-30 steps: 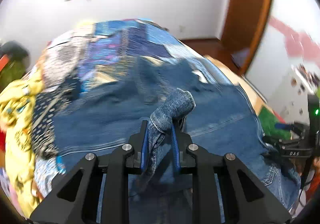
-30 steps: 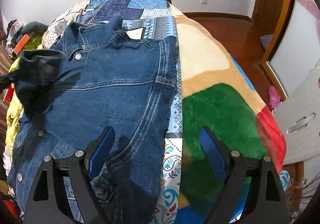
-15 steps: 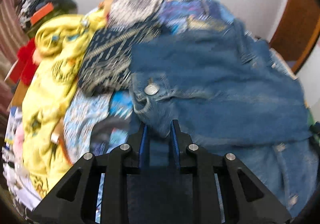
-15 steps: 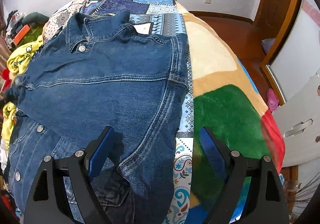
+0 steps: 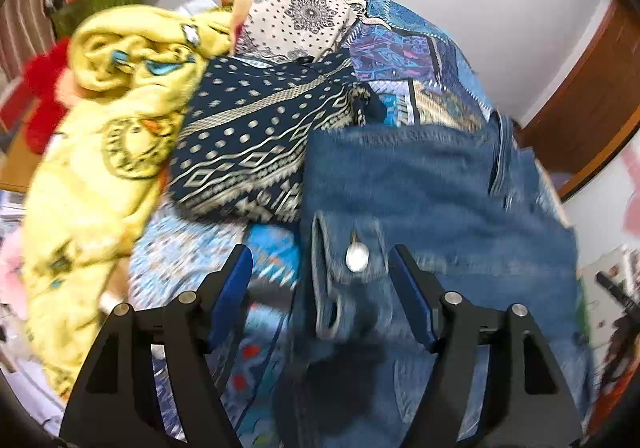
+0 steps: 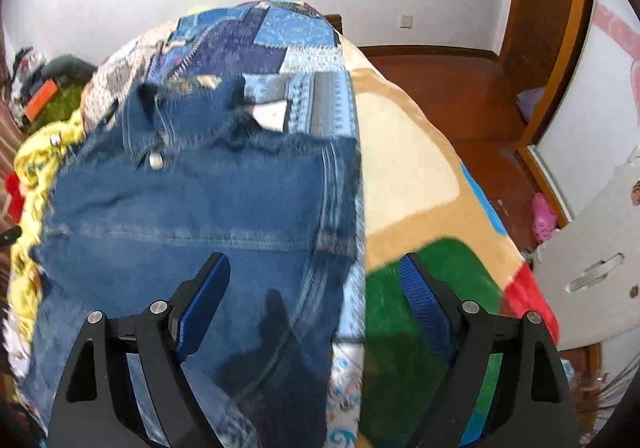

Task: Fold large clothes

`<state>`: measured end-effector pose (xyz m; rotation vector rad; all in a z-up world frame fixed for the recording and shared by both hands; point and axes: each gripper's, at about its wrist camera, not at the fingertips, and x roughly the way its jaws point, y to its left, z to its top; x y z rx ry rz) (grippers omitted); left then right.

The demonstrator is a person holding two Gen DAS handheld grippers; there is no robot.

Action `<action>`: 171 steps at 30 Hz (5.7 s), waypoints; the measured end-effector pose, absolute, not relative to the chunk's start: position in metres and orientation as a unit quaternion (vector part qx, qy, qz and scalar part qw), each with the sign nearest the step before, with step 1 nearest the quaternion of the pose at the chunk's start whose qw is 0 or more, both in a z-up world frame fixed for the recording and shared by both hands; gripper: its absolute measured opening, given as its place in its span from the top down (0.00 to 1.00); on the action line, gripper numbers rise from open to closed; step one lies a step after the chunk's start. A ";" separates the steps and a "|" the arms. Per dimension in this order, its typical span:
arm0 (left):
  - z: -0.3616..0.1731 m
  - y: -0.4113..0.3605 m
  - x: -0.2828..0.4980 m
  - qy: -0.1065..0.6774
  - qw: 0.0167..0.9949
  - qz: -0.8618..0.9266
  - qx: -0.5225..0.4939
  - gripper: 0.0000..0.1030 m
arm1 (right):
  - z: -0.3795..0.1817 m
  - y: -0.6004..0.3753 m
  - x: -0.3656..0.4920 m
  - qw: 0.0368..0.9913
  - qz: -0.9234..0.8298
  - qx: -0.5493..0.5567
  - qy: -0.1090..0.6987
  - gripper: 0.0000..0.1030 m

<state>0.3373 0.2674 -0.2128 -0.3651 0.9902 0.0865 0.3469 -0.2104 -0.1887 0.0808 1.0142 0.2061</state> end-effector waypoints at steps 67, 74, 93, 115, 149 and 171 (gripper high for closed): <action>-0.138 0.225 0.376 0.429 0.900 0.030 -0.073 0.42 | -0.101 -0.187 0.392 0.901 0.126 0.010 0.416 0.22; -0.110 0.204 0.310 0.391 0.917 0.032 -0.077 0.07 | -0.087 -0.179 0.331 0.911 0.145 -0.028 0.384 0.00; -0.236 0.194 0.184 0.526 0.828 0.026 -0.191 0.06 | -0.188 -0.215 0.225 0.854 0.116 0.050 0.505 0.00; -0.253 0.194 0.135 0.515 0.799 -0.031 -0.310 0.77 | -0.210 -0.218 0.195 0.831 0.142 0.133 0.521 0.77; -0.188 0.266 0.443 0.388 0.867 0.022 -0.310 0.89 | -0.144 -0.141 0.476 0.894 0.154 0.088 0.411 0.85; -0.149 0.240 0.438 0.429 0.879 0.061 -0.199 0.33 | -0.090 -0.174 0.427 0.919 0.123 0.026 0.373 0.23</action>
